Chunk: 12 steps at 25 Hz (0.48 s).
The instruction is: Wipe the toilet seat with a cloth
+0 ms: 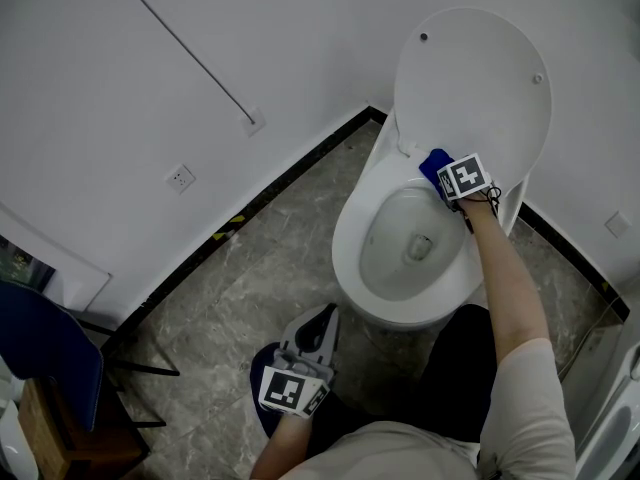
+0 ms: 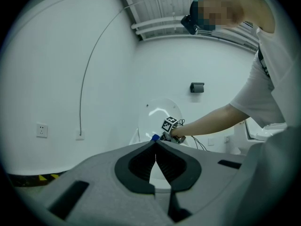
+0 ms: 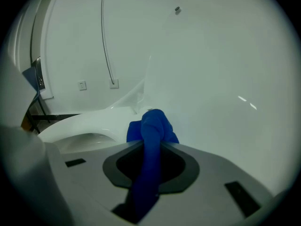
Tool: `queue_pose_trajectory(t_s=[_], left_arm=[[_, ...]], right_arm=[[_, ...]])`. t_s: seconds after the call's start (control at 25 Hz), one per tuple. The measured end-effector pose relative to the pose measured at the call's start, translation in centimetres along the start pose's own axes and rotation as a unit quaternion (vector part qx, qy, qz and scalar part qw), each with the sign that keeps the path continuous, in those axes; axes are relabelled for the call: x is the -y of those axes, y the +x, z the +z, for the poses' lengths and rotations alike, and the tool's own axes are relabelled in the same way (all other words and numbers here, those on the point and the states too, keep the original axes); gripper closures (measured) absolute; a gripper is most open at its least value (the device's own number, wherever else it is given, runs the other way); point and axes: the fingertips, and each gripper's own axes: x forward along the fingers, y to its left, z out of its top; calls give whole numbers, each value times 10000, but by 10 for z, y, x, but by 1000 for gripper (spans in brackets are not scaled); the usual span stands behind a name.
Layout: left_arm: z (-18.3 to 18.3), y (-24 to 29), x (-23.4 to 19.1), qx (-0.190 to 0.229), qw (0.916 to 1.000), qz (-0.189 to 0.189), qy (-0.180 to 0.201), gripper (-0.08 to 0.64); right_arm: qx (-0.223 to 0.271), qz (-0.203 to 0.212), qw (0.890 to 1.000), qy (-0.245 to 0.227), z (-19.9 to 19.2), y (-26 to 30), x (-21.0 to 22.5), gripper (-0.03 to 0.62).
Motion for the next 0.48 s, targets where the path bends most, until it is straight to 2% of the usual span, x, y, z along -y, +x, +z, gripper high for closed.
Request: queue_pose_trajectory(t_s=[0.48], left_arm=[[0,-8,-10,18,10000,50,-9,552]], right_arm=[[-17,22,10000,96,10,11,-12,526]])
